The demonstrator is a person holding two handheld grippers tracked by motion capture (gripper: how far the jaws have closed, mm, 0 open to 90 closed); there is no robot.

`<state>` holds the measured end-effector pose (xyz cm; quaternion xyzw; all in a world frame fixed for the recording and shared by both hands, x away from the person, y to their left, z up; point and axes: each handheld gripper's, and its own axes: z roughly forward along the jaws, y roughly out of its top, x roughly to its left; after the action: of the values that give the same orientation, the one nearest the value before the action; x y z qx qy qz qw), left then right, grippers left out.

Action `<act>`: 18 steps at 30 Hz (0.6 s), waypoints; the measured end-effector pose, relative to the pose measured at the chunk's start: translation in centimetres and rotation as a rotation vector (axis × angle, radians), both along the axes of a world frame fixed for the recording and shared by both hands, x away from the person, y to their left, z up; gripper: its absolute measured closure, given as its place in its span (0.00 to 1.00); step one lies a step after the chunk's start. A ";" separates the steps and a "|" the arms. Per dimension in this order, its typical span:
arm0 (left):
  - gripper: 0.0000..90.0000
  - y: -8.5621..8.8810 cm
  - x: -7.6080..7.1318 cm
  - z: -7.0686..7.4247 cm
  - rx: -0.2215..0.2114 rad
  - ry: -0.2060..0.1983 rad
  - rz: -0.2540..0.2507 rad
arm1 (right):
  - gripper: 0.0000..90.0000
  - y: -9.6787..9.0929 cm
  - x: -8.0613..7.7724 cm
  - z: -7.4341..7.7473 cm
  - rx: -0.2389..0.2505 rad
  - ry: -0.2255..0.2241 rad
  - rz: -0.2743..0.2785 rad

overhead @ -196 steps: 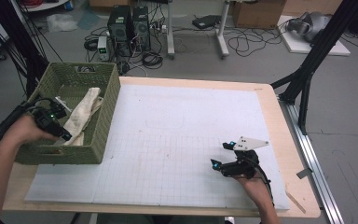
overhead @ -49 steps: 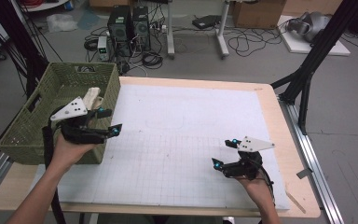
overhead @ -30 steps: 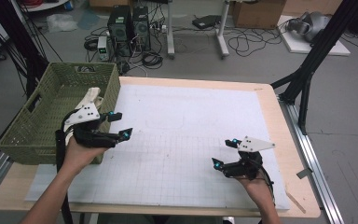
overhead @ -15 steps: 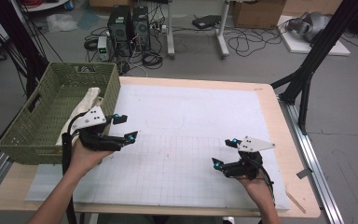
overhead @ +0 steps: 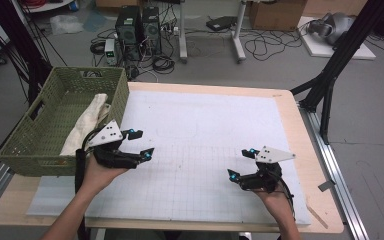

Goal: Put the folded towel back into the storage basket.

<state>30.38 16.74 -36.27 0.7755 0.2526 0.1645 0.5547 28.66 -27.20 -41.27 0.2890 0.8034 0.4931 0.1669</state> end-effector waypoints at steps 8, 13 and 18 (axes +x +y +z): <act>0.31 -0.5 -0.4 -1.3 0.006 0.012 -0.001 | 0.14 0.0 -0.1 0.0 0.001 0.001 0.001; 0.31 -0.8 -0.6 -2.2 0.005 0.025 -0.002 | 0.14 0.0 -0.1 0.0 0.000 0.000 0.001; 0.31 -0.8 -0.8 -2.6 0.005 0.029 0.001 | 0.14 0.0 -0.1 -0.1 -0.001 0.003 0.000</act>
<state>29.60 15.97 -38.91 0.7791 0.2604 0.1541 0.5490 28.54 -27.16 -41.33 0.2895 0.8040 0.4922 0.1660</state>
